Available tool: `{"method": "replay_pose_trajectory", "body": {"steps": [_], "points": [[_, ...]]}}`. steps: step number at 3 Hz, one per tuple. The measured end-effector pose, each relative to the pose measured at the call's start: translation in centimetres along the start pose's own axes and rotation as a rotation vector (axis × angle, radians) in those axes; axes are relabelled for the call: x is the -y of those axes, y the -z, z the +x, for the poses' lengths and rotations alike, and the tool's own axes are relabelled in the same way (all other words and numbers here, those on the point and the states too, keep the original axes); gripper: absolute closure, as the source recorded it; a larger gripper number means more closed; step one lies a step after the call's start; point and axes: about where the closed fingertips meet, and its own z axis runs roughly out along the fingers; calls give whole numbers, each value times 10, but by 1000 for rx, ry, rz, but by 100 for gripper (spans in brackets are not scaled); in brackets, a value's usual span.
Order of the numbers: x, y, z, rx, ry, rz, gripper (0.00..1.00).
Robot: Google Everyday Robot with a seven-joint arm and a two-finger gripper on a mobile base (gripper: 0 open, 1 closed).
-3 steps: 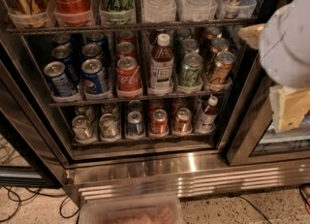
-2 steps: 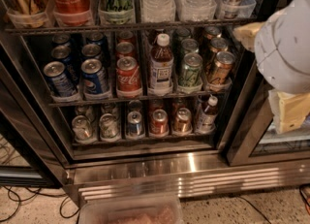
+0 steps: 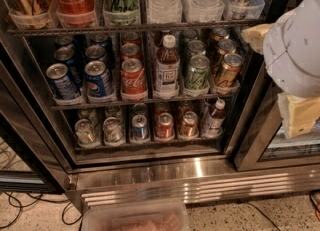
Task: Pick coke can from top shelf of fridge
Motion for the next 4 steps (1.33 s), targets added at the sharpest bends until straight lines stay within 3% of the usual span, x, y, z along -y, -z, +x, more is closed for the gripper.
{"method": "replay_pose_trajectory", "body": {"steps": [1,2,3,4], "points": [[0,0,0,0,0,0,0],[6,-8,-8,-15,106,61,0],[10,-47,-20,-35,345,131,0],[25,-82,-30,9,492,221,0]]}}
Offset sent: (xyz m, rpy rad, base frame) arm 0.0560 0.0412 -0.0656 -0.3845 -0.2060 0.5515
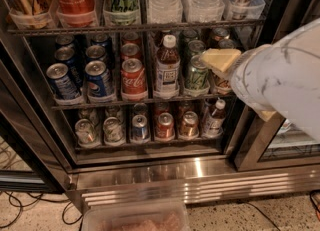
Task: Pick coke can from top shelf of fridge
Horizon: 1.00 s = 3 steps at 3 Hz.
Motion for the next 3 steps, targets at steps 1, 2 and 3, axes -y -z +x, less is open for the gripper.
{"method": "replay_pose_trajectory", "body": {"steps": [1,2,3], "points": [[16,-11,-28,48,125,111,0],[35,2,-70,77,254,238,0],[49,29,-109,39,456,360,0]]}}
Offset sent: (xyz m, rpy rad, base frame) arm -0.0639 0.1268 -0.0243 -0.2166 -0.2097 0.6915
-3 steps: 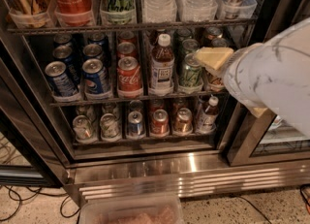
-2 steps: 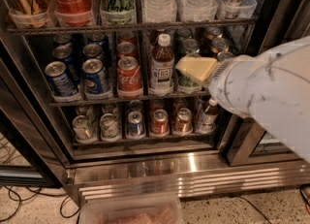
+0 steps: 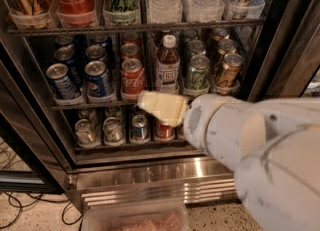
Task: Pick coke can from top shelf of fridge
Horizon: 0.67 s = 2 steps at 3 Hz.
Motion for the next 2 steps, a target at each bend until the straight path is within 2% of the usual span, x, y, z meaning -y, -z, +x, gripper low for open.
{"method": "replay_pose_trajectory", "body": {"steps": [1,2], "points": [[4,6,-6,-8,100,8,0],[11,8,-7,-26,139,14,0]]}}
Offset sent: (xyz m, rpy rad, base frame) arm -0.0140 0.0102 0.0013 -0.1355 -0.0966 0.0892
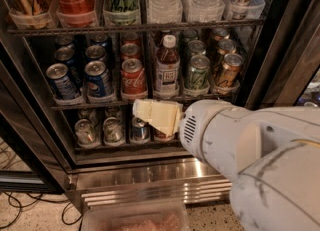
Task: Pick coke can from top shelf of fridge
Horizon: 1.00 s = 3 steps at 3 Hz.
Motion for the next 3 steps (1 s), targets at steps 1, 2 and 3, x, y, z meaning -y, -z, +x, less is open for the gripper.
{"method": "replay_pose_trajectory", "body": {"steps": [1,2,3], "points": [[33,-5,-3,-50,169,50,0],[77,-9,0,-126,334,101,0],[112,-6,0,-172,437,107,0]]}}
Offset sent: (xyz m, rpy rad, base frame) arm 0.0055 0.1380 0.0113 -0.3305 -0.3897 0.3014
